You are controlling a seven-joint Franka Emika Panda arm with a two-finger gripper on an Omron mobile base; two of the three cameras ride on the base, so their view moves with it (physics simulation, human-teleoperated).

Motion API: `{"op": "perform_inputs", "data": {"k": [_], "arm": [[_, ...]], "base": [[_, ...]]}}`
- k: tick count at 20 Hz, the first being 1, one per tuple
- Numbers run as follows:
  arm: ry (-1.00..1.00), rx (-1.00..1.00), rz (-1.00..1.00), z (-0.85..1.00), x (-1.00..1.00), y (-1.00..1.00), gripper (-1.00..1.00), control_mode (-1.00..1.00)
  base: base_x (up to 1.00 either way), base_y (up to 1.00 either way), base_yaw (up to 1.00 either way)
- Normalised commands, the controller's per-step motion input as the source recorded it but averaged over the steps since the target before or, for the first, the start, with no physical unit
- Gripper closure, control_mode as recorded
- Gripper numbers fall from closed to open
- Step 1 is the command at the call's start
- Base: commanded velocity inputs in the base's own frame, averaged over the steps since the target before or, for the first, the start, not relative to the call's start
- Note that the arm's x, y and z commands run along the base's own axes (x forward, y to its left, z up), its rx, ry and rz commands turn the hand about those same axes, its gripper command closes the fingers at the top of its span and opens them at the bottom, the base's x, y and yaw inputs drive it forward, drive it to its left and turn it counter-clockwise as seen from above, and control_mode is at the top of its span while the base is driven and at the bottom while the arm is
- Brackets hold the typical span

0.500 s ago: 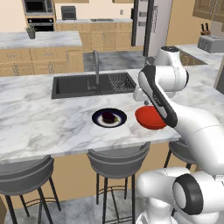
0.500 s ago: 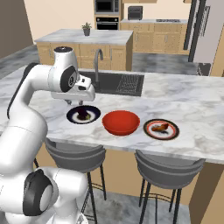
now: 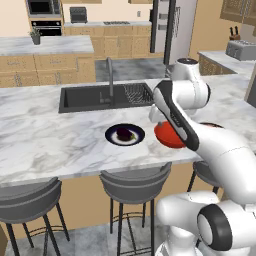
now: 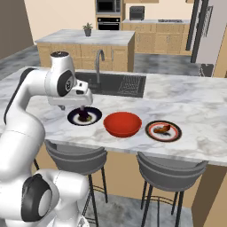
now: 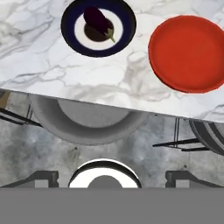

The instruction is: Pick the chicken drumstick and eggplant from their plates and place them in the bowl. Then put the bowl in the fridge.

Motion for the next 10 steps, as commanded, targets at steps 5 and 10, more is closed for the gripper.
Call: {"op": "perform_inputs", "data": {"k": [5,10], "arm": [[0.09,-0.10,0.17,-0.24,0.07,0.37,-1.00,-1.00],[0.17,-0.08,0.08,-0.18,-0.03,0.30,-1.00,-1.00]], "base": [[0.00,0.00,0.00],[0.00,0.00,0.00]]}}
